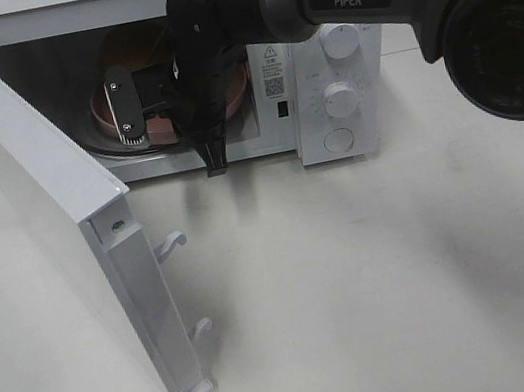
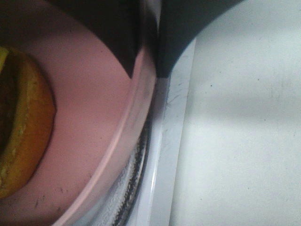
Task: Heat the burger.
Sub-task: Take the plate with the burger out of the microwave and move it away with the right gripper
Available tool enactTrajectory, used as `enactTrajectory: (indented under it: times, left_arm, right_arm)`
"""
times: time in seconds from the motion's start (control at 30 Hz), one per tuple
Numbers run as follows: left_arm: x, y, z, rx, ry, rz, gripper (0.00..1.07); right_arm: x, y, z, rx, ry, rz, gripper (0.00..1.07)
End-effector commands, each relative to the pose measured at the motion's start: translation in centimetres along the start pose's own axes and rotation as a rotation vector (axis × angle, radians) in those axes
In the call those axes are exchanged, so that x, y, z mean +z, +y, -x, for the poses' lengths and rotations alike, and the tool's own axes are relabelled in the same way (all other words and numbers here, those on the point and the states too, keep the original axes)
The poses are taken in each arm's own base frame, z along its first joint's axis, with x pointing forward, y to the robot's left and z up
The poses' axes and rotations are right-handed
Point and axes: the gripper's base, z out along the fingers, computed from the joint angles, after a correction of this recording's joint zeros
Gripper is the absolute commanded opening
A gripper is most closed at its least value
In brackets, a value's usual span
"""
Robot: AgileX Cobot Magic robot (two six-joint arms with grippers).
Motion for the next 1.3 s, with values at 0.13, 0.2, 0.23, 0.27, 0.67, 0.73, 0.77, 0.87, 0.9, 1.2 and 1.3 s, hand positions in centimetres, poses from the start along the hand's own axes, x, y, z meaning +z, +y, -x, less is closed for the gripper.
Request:
enactTrajectory:
  times: [0.13,0.2,0.23,0.27,0.67,0.73,0.77,0.87,0.9,1.2,1.3]
  left_arm:
    - [-0.1,0.0,0.0,-0.004,-0.019,-0.002,1.01]
    - [-0.1,0.0,0.0,-0.004,-0.019,-0.002,1.01]
    - [-0.1,0.0,0.0,-0.004,-0.019,-0.002,1.01]
    - [-0.1,0.0,0.0,-0.004,-0.019,-0.002,1.01]
    - [-0.1,0.0,0.0,-0.004,-0.019,-0.002,1.01]
    - [-0.1,0.0,0.0,-0.004,-0.019,-0.002,1.01]
    - [-0.1,0.0,0.0,-0.004,-0.019,-0.002,1.01]
    - [-0.1,0.0,0.0,-0.004,-0.019,-0.002,1.01]
    - [-0.1,0.0,0.0,-0.004,-0.019,-0.002,1.01]
    - [-0.1,0.0,0.0,-0.004,-0.019,-0.002,1.01]
    - [-0.1,0.0,0.0,-0.004,-0.019,-0.002,1.01]
  right_arm:
    - [-0.3,-0.1,0.0,0.023,0.009,0.007,0.0]
    - [-0.7,0.1,0.5,0.008,0.009,0.012,0.0]
    - [-0.7,0.1,0.5,0.008,0.009,0.012,0.0]
    - [-0.9,0.0,0.4,0.004,0.013,0.009,0.0]
    - [-2.7,-0.2,1.9,-0.043,-0.022,-0.006,0.0]
    - [-2.9,-0.2,1.9,-0.043,-0.024,-0.01,0.0]
    - [-2.9,0.2,2.0,-0.054,-0.03,-0.006,0.0]
    - [-3.2,0.8,2.0,-0.084,-0.032,0.0,0.0]
    - [-3.3,1.0,1.9,-0.097,-0.031,0.003,0.0]
    - [-5.1,1.8,1.4,-0.134,-0.056,-0.039,0.0]
    - [-5.7,2.1,1.2,-0.15,-0.07,-0.065,0.0]
